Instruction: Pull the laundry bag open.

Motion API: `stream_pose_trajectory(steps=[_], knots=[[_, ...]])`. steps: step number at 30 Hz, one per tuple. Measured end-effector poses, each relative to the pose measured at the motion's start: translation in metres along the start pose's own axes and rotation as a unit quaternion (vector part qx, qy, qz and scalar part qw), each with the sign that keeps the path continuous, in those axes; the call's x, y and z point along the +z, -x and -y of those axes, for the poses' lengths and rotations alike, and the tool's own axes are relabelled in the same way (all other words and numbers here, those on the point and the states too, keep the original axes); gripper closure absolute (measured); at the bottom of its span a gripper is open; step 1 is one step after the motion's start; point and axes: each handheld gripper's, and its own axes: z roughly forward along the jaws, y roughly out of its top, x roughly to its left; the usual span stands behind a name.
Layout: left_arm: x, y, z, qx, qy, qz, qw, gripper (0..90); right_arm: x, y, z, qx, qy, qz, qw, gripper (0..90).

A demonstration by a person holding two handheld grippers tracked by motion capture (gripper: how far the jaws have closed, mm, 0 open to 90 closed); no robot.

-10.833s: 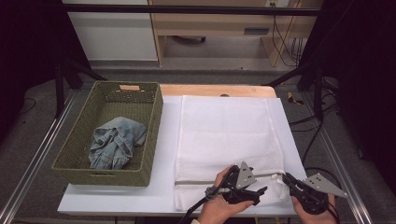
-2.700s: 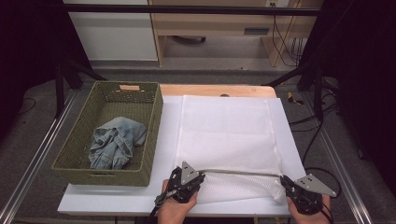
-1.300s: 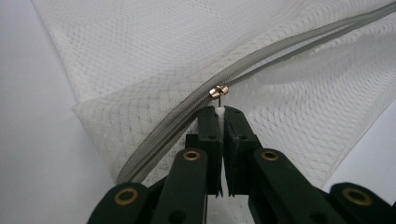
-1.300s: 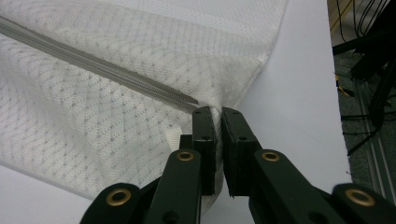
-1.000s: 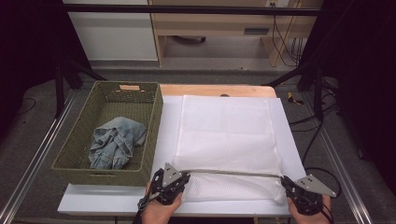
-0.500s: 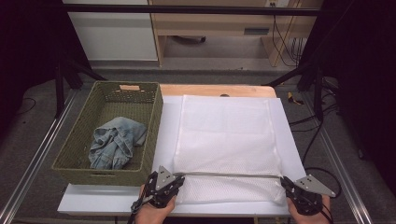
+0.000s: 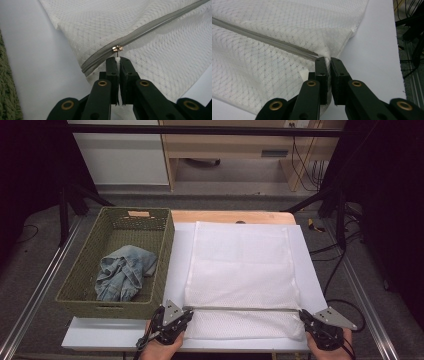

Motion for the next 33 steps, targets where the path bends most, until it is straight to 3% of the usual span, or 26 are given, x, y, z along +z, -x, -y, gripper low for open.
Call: stream_pose_trajectory(steps=[33], knots=[[-0.0058,-0.0059,0.0039,-0.019,0.0,-0.001,0.9998,86.6,0.0053,0.0035,0.0007,0.008,-0.021,0.01,0.9997,85.3]])
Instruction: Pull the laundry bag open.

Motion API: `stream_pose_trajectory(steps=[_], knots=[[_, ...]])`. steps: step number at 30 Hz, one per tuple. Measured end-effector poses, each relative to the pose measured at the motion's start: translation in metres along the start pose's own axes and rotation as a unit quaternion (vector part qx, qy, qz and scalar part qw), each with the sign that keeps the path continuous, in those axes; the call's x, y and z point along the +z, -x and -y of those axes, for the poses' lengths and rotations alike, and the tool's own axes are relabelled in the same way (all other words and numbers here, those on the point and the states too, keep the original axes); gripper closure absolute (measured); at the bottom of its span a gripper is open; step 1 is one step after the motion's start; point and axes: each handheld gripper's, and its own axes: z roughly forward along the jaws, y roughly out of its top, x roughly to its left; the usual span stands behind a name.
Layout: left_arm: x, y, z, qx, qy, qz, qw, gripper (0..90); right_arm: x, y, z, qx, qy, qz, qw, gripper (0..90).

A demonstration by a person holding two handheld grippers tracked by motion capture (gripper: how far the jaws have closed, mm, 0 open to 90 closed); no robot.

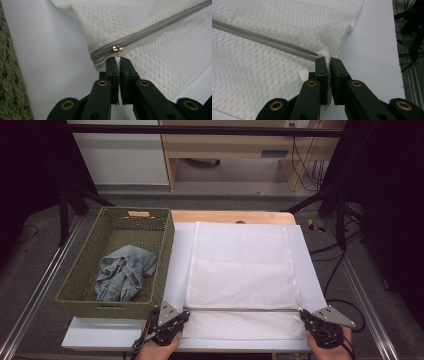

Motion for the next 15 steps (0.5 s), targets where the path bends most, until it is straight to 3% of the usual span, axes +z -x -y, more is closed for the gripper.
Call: stream_pose_trajectory(steps=[9,15], knots=[[-0.0021,-0.0028,0.0011,-0.004,-0.004,-0.007,1.0,86.6,0.0011,0.0034,0.001,0.006,-0.005,0.002,1.0,85.4],[-0.0018,-0.0055,0.0022,-0.007,-0.01,-0.011,0.9999,86.6,0.0041,0.003,0.0017,-0.003,-0.015,0.002,0.9999,85.3]])
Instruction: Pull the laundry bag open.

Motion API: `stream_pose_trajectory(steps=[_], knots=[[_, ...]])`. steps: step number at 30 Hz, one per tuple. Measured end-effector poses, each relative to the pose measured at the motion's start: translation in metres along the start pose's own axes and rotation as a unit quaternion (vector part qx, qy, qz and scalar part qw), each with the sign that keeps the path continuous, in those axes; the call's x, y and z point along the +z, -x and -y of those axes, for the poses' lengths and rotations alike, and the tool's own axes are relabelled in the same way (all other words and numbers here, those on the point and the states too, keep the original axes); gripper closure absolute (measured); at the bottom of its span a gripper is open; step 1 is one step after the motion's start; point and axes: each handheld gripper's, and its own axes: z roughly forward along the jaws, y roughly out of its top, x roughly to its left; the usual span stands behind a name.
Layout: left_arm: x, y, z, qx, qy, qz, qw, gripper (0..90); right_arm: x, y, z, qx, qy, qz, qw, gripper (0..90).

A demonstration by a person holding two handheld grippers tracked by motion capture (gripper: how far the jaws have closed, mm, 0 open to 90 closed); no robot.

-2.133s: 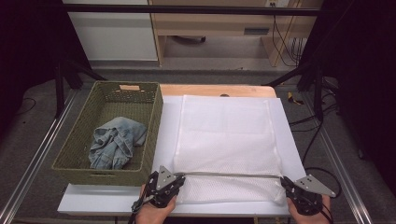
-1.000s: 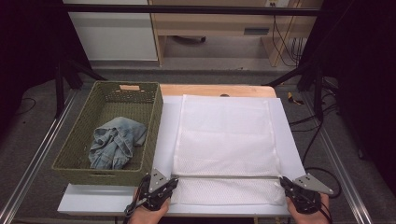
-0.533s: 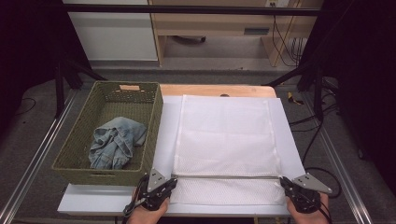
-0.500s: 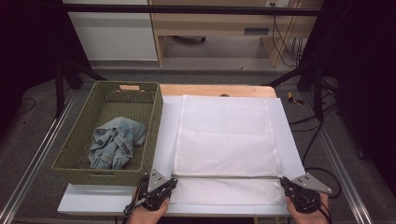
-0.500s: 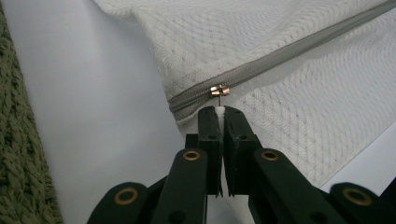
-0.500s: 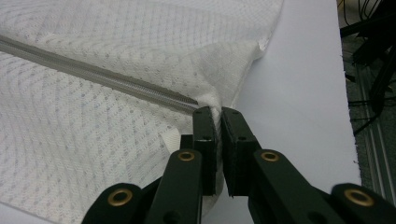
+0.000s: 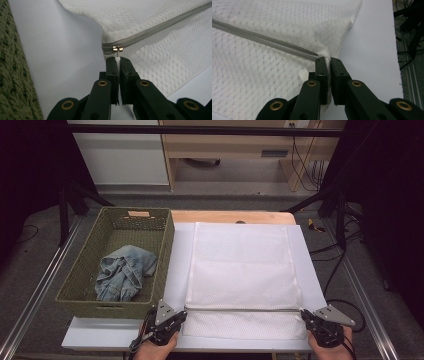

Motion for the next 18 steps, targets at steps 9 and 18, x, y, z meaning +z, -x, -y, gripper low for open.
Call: stream_pose_trajectory(steps=[9,18], knots=[[0.0045,0.0001,0.0029,0.007,-0.016,-0.009,0.9998,86.6,0.0032,0.0028,0.0009,0.002,-0.006,-0.005,1.0,85.3],[0.0056,-0.0016,0.0035,0.005,-0.018,-0.015,0.9997,86.6,0.0056,0.0042,0.002,0.001,-0.014,-0.008,0.9999,85.3]])
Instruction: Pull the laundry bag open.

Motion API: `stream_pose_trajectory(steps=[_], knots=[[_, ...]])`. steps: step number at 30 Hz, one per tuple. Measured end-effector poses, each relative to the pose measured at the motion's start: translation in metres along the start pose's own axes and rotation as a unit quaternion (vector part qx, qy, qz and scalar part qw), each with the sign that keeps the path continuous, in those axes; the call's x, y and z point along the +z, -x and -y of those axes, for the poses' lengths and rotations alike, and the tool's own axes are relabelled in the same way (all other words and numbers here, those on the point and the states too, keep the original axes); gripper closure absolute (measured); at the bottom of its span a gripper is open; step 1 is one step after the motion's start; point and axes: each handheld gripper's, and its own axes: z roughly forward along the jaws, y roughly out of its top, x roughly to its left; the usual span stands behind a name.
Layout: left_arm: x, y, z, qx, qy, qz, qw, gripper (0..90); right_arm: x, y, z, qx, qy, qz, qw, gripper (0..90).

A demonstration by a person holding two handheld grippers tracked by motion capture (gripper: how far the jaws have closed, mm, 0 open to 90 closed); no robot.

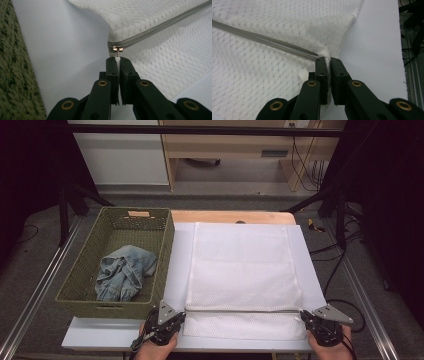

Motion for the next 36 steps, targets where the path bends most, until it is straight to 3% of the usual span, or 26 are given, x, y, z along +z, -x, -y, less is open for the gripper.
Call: stream_pose_trajectory(steps=[15,24,30,34,36], knots=[[0.001,0.0,0.002,-0.007,0.0,-0.002,1.0,86.1,0.002,0.0,0.002,-0.002,-0.002,-0.015,0.9999,83.7],[-0.002,0.008,0.003,-0.01,0.006,0.003,0.9999,80.6,-0.003,0.001,0.003,0.011,0.019,-0.025,0.9995,61.1],[-0.001,0.014,0.003,-0.015,0.022,0.027,0.9993,74.3,-0.002,0.0,0.001,0.006,0.022,-0.022,0.9995,53.9],[0.0,0.019,0.002,-0.022,0.039,0.057,0.9974,70.3,-0.003,-0.003,0.0,0.006,0.023,-0.022,0.9995,49.8],[0.0,0.023,-0.001,-0.013,0.042,0.067,0.9968,67.0,-0.003,-0.003,-0.001,0.005,0.025,-0.022,0.9994,48.6]])
